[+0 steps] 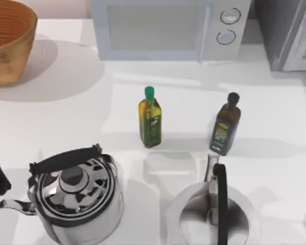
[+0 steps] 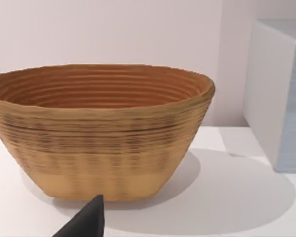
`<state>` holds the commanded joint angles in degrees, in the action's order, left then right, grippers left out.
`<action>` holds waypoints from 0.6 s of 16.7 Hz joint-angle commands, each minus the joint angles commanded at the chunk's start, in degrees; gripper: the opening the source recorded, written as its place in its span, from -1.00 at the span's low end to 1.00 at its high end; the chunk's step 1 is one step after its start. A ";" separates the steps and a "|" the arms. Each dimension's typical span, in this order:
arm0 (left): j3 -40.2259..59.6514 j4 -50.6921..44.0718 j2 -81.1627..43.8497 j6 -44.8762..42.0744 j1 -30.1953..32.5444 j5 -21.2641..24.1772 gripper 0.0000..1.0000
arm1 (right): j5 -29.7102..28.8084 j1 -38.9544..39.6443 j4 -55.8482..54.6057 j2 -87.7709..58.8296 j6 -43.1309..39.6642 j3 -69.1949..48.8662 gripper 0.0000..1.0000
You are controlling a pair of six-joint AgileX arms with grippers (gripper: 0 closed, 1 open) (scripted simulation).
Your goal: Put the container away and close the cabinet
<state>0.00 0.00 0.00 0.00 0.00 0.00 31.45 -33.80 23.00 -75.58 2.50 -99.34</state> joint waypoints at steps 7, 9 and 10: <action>0.00 0.00 0.00 0.00 0.00 0.00 1.00 | -31.87 32.76 1.11 0.87 -0.07 0.55 1.00; 0.00 0.00 0.00 0.00 0.00 0.00 1.00 | -40.01 41.19 1.45 1.08 -0.35 0.66 1.00; 0.00 0.00 0.00 0.00 0.00 0.00 1.00 | -43.66 45.00 1.62 1.17 -0.50 0.70 1.00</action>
<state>0.00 0.00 0.00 0.00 0.00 0.00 -12.21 11.20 24.62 -74.41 2.00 -98.64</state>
